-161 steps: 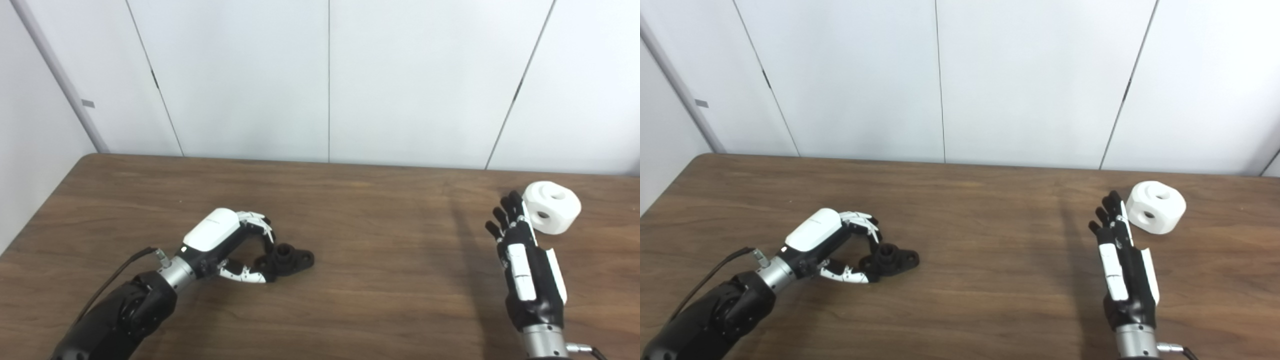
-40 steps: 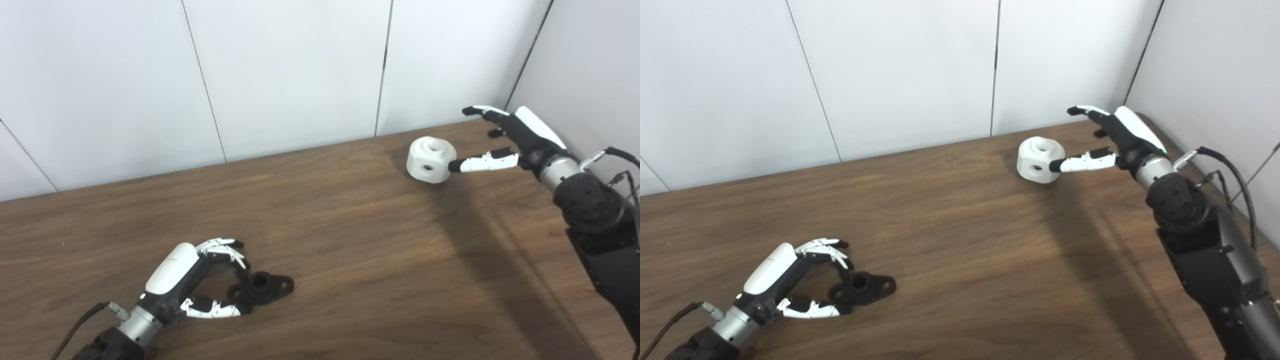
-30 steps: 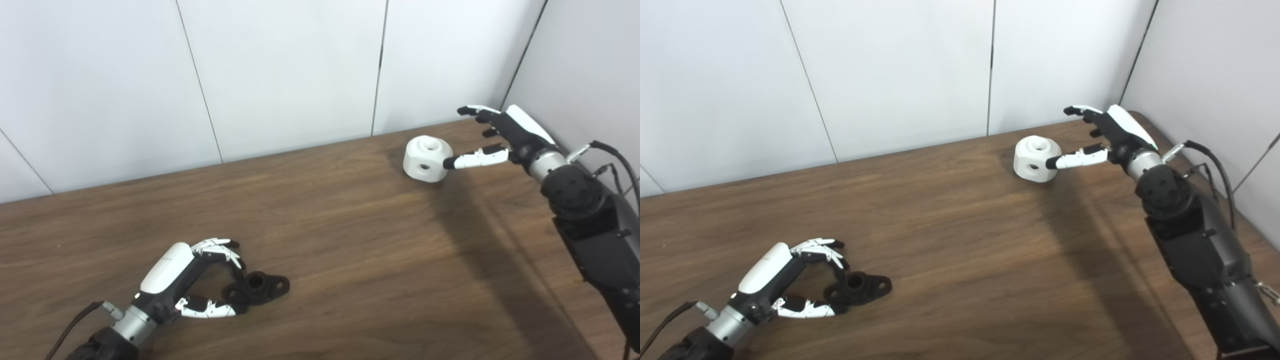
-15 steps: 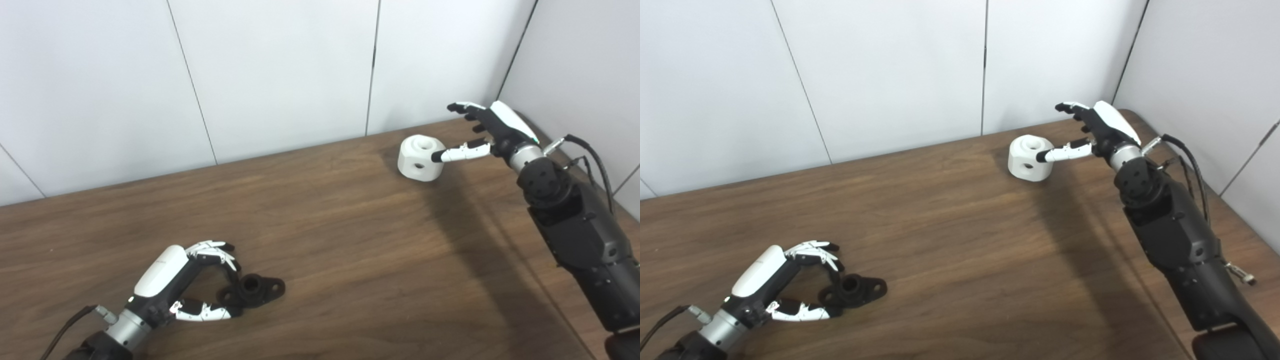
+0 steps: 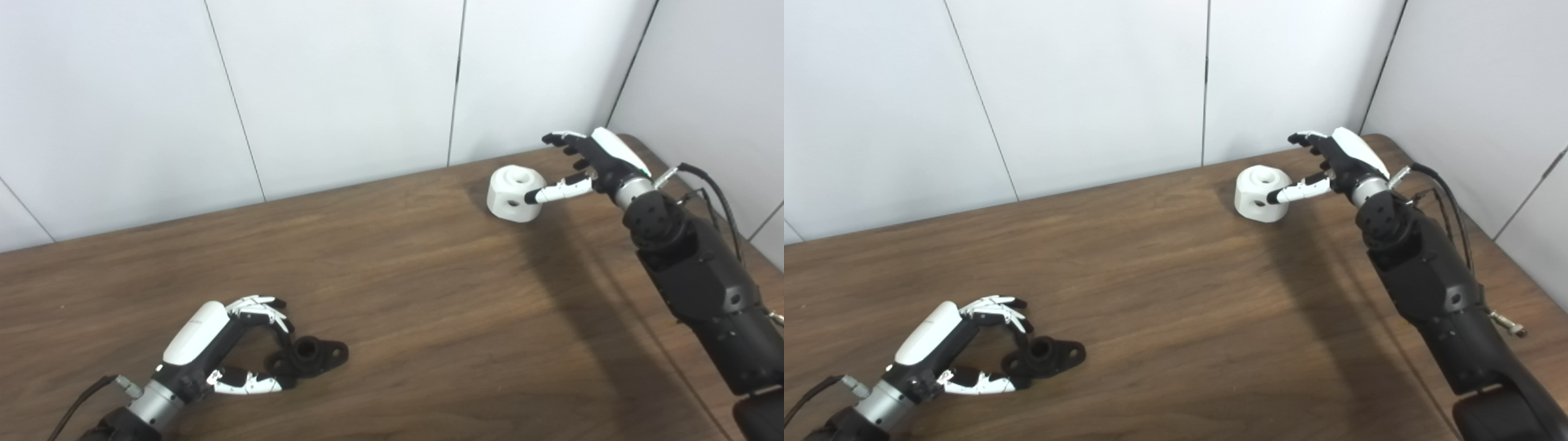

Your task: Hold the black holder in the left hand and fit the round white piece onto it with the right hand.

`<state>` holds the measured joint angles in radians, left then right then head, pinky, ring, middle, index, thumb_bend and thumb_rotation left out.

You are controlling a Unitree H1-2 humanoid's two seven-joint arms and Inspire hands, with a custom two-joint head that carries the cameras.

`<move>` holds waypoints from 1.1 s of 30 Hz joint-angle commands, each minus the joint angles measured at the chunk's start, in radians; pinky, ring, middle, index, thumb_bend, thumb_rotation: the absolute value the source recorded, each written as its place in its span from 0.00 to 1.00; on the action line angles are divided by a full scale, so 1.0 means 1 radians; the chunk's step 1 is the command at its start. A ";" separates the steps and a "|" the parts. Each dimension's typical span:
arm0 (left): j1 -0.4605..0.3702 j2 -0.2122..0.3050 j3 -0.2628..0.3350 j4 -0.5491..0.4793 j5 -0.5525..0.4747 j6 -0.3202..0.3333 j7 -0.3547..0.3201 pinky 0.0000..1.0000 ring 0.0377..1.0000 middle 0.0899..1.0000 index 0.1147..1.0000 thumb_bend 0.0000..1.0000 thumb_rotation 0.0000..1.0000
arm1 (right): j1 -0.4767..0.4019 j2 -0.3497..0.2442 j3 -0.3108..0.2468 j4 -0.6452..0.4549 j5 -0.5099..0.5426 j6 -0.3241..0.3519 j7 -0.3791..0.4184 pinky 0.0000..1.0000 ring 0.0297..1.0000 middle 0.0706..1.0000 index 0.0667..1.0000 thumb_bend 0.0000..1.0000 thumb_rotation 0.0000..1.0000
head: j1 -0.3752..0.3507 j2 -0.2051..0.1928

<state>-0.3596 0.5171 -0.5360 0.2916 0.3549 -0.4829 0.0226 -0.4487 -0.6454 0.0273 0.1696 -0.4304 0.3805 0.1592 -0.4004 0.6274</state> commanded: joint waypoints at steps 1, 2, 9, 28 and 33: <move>0.010 0.030 0.001 -0.010 0.012 0.013 -0.027 0.85 0.82 0.61 0.42 0.52 0.04 | -0.055 -0.026 -0.004 -0.009 -0.007 -0.042 -0.014 0.78 0.88 0.88 0.83 0.91 0.34 | 0.001 0.001; 0.011 0.031 0.001 -0.011 0.014 0.013 -0.027 0.85 0.82 0.60 0.42 0.52 0.04 | -0.057 -0.025 -0.001 -0.006 -0.008 -0.039 -0.012 0.78 0.88 0.88 0.83 0.91 0.34 | 0.001 -0.001; 0.013 0.035 0.000 -0.016 0.013 0.013 -0.022 0.85 0.82 0.61 0.42 0.52 0.04 | -0.065 -0.020 0.013 0.019 -0.008 -0.041 -0.015 0.71 0.85 0.87 0.82 0.93 0.33 | 0.003 0.003; 0.028 0.042 0.030 -0.043 0.005 0.013 -0.051 0.85 0.81 0.60 0.42 0.52 0.04 | -0.065 -0.012 0.033 0.076 -0.007 -0.061 -0.022 0.80 0.89 0.89 0.81 0.90 0.33 | 0.003 0.003; 0.031 0.040 0.038 -0.047 0.006 0.013 -0.060 0.84 0.81 0.60 0.42 0.52 0.04 | -0.064 -0.008 0.039 0.088 -0.015 -0.076 -0.029 0.81 0.90 0.89 0.81 0.90 0.34 | 0.007 0.004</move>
<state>-0.3376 0.5249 -0.5018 0.2593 0.3541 -0.4821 -0.0164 -0.4659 -0.6347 0.0775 0.2712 -0.4385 0.3409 0.1568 -0.3942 0.6305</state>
